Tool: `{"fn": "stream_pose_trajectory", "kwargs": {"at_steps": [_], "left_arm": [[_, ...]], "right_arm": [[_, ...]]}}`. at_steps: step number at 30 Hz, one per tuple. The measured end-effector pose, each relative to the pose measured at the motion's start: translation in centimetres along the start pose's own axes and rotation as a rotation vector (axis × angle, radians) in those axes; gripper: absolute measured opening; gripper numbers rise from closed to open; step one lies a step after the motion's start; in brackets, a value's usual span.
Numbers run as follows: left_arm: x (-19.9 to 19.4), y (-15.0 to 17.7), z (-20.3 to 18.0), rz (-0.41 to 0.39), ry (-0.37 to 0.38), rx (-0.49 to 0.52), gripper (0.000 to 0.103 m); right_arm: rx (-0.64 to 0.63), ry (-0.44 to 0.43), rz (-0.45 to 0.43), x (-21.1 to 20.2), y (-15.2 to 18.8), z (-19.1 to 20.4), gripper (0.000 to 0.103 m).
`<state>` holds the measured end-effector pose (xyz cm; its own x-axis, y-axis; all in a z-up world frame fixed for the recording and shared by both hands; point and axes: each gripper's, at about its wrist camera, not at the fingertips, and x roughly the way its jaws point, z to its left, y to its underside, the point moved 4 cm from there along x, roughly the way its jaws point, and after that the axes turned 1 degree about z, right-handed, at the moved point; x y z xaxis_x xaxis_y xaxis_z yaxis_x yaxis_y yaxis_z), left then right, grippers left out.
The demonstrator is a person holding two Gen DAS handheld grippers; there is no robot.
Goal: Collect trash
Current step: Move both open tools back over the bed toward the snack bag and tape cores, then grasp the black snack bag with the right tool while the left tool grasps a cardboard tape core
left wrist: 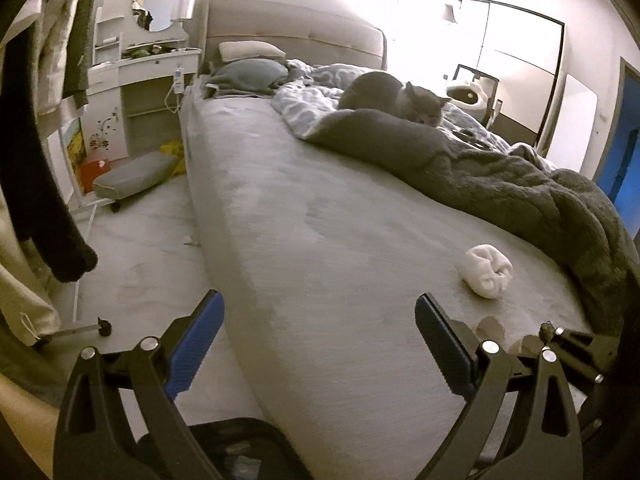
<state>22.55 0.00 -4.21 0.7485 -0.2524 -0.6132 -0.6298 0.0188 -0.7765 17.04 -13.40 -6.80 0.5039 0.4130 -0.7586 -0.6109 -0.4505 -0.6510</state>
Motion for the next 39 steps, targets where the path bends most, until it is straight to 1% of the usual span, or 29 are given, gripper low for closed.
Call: {"fn": "stream_pose_trajectory", "kwargs": {"at_steps": [3,8,12,14,23,24,25,26,28,31,36,39], "left_arm": [[0.5,0.2,-1.2,0.007,0.010,0.016,0.098],[1.2,0.3,-2.9,0.016,0.031,0.026,0.098],[1.6,0.4,-4.2,0.018,0.047,0.034,0.098],[1.7,0.4,-4.8,0.018,0.054,0.039,0.098],[2.7,0.8,-6.5,0.039,0.066,0.065,0.098],[2.8,0.7,-6.8,0.040,0.067,0.068,0.098],[2.9,0.7,-6.9,0.040,0.068,0.069,0.098],[3.0,0.7,-7.1,0.040,0.071,0.071,0.098],[3.2,0.7,-7.6,0.042,0.074,0.074,0.098],[3.3,0.9,-8.2,0.042,0.081,0.083,0.098],[3.5,1.0,-8.9,0.042,0.096,0.093,0.098],[3.6,1.1,-9.4,0.037,0.110,0.105,0.098]], "right_arm": [[-0.011,0.058,-0.021,-1.4,0.7,-1.5,0.080],[0.017,0.083,-0.025,-2.6,2.6,-3.8,0.080],[0.032,0.127,-0.070,-4.3,3.0,-5.1,0.080],[0.042,0.145,-0.078,-4.9,3.5,-6.0,0.080],[0.046,0.181,-0.013,-4.3,6.1,-7.9,0.079],[0.046,0.183,-0.006,-4.1,6.3,-8.0,0.077],[0.043,0.186,0.003,-3.9,6.6,-8.2,0.071],[0.040,0.196,0.012,-3.7,6.9,-8.2,0.067],[0.031,0.213,0.021,-3.6,7.3,-8.6,0.064],[0.042,0.209,0.022,-3.8,7.6,-9.0,0.061],[0.086,0.172,0.010,-4.4,8.0,-9.7,0.059],[0.100,0.170,0.006,-4.8,8.2,-10.2,0.057]]}}
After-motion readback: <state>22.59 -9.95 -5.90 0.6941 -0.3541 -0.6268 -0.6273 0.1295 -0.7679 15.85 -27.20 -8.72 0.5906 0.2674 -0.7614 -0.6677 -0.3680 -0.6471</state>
